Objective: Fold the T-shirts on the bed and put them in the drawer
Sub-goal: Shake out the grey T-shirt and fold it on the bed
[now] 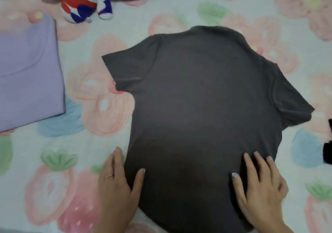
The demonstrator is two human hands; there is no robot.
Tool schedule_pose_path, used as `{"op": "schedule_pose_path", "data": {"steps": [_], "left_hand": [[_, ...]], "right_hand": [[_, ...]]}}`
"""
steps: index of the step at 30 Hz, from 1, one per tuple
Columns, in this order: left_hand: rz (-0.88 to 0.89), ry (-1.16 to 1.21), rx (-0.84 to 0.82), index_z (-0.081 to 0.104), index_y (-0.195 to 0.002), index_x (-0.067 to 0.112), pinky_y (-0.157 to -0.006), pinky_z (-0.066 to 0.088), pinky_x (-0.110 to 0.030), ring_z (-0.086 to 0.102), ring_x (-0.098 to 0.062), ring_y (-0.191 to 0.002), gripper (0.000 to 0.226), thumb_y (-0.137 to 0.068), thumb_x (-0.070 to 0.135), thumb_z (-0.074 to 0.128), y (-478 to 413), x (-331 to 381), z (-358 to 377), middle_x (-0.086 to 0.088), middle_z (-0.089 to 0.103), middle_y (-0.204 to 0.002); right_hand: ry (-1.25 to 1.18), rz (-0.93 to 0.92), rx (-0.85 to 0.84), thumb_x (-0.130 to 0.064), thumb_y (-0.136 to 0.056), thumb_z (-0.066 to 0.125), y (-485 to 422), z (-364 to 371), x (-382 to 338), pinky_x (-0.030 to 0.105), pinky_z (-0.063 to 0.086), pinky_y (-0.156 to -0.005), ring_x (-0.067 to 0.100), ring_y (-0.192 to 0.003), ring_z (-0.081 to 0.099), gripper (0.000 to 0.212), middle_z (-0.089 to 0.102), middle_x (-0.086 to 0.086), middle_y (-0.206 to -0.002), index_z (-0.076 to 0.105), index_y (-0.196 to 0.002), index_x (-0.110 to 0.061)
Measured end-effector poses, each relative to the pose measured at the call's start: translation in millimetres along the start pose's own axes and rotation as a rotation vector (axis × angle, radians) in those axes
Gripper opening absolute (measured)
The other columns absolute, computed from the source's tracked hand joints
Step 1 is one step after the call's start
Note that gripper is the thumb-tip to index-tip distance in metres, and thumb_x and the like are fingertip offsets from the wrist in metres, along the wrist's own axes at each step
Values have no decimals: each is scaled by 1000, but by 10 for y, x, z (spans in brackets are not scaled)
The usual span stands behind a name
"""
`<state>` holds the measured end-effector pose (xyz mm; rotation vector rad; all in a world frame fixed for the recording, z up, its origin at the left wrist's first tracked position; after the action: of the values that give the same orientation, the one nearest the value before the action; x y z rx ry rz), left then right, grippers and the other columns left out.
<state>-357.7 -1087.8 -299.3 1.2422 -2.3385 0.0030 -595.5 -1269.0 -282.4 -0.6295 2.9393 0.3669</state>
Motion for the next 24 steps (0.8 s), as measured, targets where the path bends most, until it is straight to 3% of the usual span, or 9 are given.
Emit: {"op": "schedule_pose_path", "data": {"steps": [2,4,10,15,18,20,21,22,24], "left_hand": [[-192,145,65,45,-130,-5,-92,42,-49,54,-41,-105,69,-82,42,61,-63,31,-36,-24,59,-112],[-379,258,89,47,-129,-1,-91,42,-45,55,-36,-99,63,-78,25,73,-117,39,-33,-18,61,-105],[-634,435,170,59,-103,14,-80,42,-33,61,-25,-90,40,-72,33,75,-147,4,45,5,58,-85],[-670,479,186,59,-95,23,-75,38,-28,57,-19,-85,30,-72,34,75,-168,9,75,6,59,-84],[-642,519,125,53,-82,30,-67,35,-25,55,-16,-76,20,-75,30,72,-194,31,28,7,59,-77],[-570,611,73,52,-72,32,-60,39,-22,54,-9,-61,22,-76,24,72,-199,96,-11,6,58,-64],[-520,656,56,55,-72,33,-58,40,-16,53,-8,-56,21,-76,21,72,-197,155,-41,4,56,-58],[-460,676,47,58,-76,35,-57,39,-11,54,-6,-57,21,-76,19,73,-188,231,-80,3,54,-55],[-281,645,83,64,-85,36,-56,37,-2,53,4,-59,20,-76,20,70,-158,422,-149,8,57,-59]], "right_hand": [[-67,-191,96,-44,-85,39,-451,-236,-474,46,39,-89,38,-116,50,54,63,16,-117,65,-112,-5],[-122,-397,47,-35,-87,47,-971,-384,-1071,43,42,-89,35,-111,55,43,64,13,-113,63,-114,-7],[16,-740,-74,-34,-91,53,-2334,-358,-2782,41,33,-102,28,-127,39,49,46,6,-139,42,-136,-19],[178,-841,-320,-39,-83,65,-2658,-44,-3453,47,31,-103,30,-128,38,70,41,5,-142,29,-142,-24],[157,-851,-386,-34,-83,66,-2665,-14,-3491,35,36,-89,22,-101,48,43,55,2,-110,49,-119,-19],[71,-893,-466,-27,-84,66,-2638,-154,-3396,19,37,-65,17,-76,47,17,54,-4,-80,55,-91,-16],[38,-907,-492,-23,-84,66,-2629,-264,-3295,14,34,-56,15,-67,45,15,51,-6,-71,53,-81,-15],[0,-912,-504,-20,-84,66,-2618,-389,-3164,12,33,-52,13,-63,44,17,50,-5,-68,53,-75,-15],[-88,-910,-512,-11,-82,67,-2592,-652,-2825,13,35,-59,13,-66,48,11,57,1,-73,57,-78,-11]]}}
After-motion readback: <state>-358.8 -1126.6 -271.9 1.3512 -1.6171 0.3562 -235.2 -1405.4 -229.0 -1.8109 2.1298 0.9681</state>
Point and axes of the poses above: each hand's wrist, its own y-axis away from the middle knuckle, its own z-axis out of the palm, x = y × z, the point moved 4 cm from there along -y, towards the middle knuckle
